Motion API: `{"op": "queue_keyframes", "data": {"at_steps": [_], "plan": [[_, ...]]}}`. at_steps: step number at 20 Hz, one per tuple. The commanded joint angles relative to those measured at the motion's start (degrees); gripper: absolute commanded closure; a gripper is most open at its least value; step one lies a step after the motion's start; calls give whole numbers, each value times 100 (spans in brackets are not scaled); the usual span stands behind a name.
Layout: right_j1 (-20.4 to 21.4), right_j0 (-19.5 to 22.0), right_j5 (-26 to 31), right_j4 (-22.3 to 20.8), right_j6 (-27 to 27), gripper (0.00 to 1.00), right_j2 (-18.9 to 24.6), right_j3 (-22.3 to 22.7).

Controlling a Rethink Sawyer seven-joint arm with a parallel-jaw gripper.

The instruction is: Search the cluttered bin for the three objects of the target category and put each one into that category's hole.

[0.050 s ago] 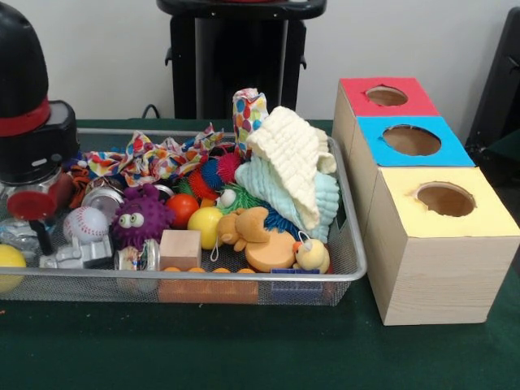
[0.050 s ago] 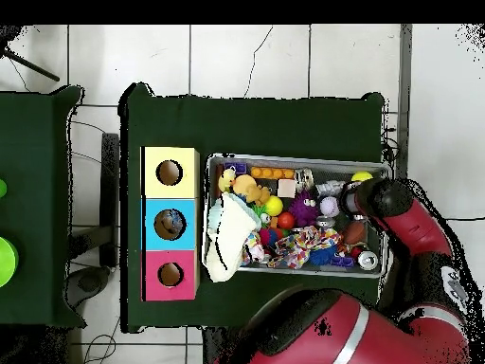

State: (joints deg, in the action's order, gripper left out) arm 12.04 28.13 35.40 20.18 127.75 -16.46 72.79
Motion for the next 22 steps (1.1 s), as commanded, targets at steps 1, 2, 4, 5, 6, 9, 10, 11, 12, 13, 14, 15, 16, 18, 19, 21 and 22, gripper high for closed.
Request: {"op": "queue_keyframes", "data": {"at_steps": [1,2,4,5,6,9,10,11,12,13,14,15,16,18,19,21,22], "plan": [[-710,-348,-253,-172,1068,0,-8,125],[-749,-344,-340,-207,1001,0,-72,58],[-862,-278,-658,-329,788,0,-189,-147],[-922,-229,-859,-399,658,0,-237,-262],[-974,-133,-886,-441,489,0,-231,-409],[-1073,122,-614,-527,65,0,-98,-766],[-1091,188,-546,-544,-22,0,-28,-820],[-1108,243,-517,-565,-97,0,42,-858],[-1135,260,-578,-619,-155,0,37,-931],[-1163,278,-639,-673,-212,0,32,-1004],[-1192,254,-679,-757,-247,0,-48,-1110],[-1238,223,-591,-836,-250,0,-170,-1269],[-1264,218,-536,-911,-260,0,-251,-1383],[-1315,200,-557,-1052,-174,0,-394,-1547],[-1330,205,-553,-1104,-152,0,-411,-1599],[-1412,224,-441,-1183,-132,0,-421,-1737],[-1453,233,-386,-1222,-122,0,-425,-1806]]}}
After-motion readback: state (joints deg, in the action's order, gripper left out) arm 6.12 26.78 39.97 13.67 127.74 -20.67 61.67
